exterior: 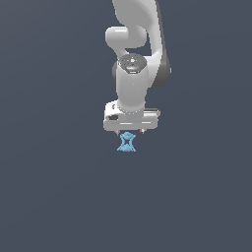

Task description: Pick up the object and move it to a goal position.

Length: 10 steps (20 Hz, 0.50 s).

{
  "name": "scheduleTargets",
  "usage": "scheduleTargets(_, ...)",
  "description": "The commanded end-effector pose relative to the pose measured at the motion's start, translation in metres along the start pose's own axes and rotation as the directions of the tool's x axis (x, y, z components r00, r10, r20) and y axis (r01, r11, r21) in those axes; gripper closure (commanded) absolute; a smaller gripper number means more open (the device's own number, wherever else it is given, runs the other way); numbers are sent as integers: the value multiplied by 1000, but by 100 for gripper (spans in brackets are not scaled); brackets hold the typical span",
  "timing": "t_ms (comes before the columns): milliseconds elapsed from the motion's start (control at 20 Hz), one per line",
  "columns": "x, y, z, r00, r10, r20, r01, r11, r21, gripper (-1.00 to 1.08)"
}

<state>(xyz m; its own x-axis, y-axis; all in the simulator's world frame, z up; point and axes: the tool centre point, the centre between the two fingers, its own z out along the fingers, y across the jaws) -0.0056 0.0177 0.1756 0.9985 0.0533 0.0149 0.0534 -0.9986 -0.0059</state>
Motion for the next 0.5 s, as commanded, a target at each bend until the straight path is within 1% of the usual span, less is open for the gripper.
scheduleTargets(0, 0, 0, 0, 1000, 0, 0, 0, 1000, 0, -92)
scheduleTargets(450, -5, -3, 3, 999, -43, 25, 43, 999, -6, -92)
